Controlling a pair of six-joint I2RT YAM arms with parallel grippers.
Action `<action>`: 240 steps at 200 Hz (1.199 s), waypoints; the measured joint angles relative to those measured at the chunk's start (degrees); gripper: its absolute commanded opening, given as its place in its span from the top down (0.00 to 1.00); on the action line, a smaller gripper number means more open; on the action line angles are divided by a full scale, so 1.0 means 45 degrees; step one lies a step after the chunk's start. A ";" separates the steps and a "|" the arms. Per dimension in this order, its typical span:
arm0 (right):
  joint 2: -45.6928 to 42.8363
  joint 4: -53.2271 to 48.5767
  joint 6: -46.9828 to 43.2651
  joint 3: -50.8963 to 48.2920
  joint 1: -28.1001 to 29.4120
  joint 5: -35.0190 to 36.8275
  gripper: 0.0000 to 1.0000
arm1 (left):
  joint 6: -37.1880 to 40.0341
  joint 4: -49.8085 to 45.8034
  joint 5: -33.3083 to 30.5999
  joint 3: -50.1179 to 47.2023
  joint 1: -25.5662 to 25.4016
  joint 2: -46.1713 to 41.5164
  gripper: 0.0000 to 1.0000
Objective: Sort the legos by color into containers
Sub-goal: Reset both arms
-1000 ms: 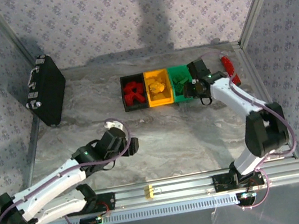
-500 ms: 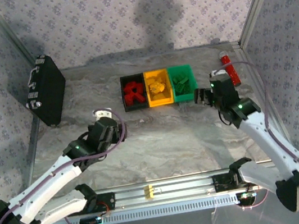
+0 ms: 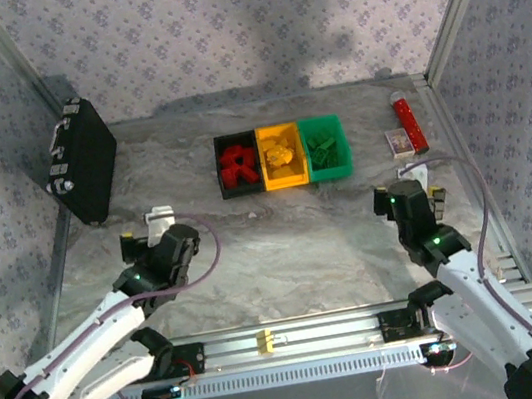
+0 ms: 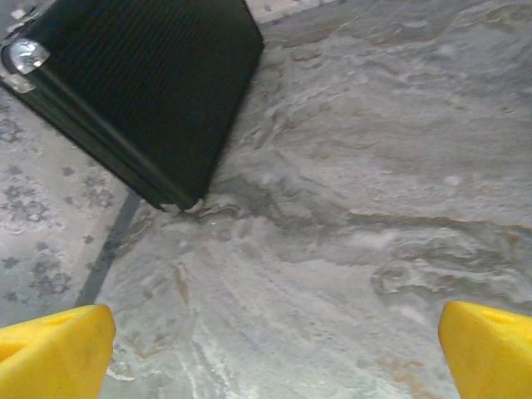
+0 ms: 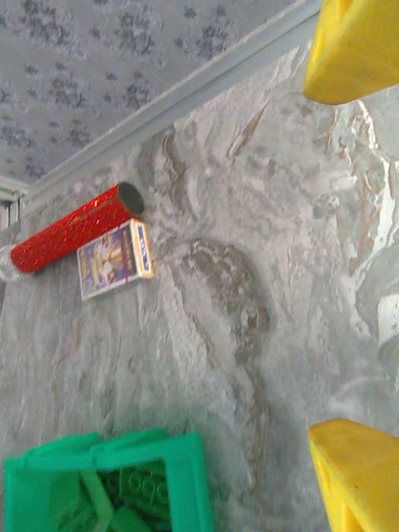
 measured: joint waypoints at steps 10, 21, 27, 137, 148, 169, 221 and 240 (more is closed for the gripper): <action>0.0058 0.0359 -0.0044 -0.0408 -0.0039 0.0277 0.01 | 0.0243 0.0442 -0.0209 -0.0539 0.0063 -0.0345 0.00; 0.0073 0.0869 -0.0083 -0.0947 -0.0112 0.0427 0.01 | 0.0534 0.0869 -0.0418 -0.1098 0.0151 -0.0719 0.00; 0.0073 0.1141 -0.0107 -0.1253 -0.0146 0.0457 0.01 | 0.0704 0.1083 -0.0534 -0.1365 0.0233 -0.0913 0.00; 0.0019 0.3143 0.0204 -0.2783 -0.0481 0.0991 0.01 | 0.1792 0.3866 -0.1044 -0.4469 0.1132 -0.4284 0.00; 0.0287 0.3458 0.0199 -0.2803 -0.0627 0.1030 0.01 | 0.1953 0.4352 -0.1030 -0.4673 0.1423 -0.4551 0.00; 0.1127 0.4318 0.0194 -0.2803 -0.0967 0.1054 0.01 | 0.2186 0.5455 -0.0699 -0.5124 0.2220 -0.4634 0.00; 0.3934 0.7456 -0.0325 -0.2851 -0.1200 0.0908 0.01 | 0.2021 0.8607 0.0850 -0.6523 0.4677 -0.4629 0.00; 0.4303 0.9389 -0.0695 -0.3293 -0.1209 0.0622 0.01 | 0.1705 0.9092 0.1637 -0.6659 0.5503 -0.4575 0.00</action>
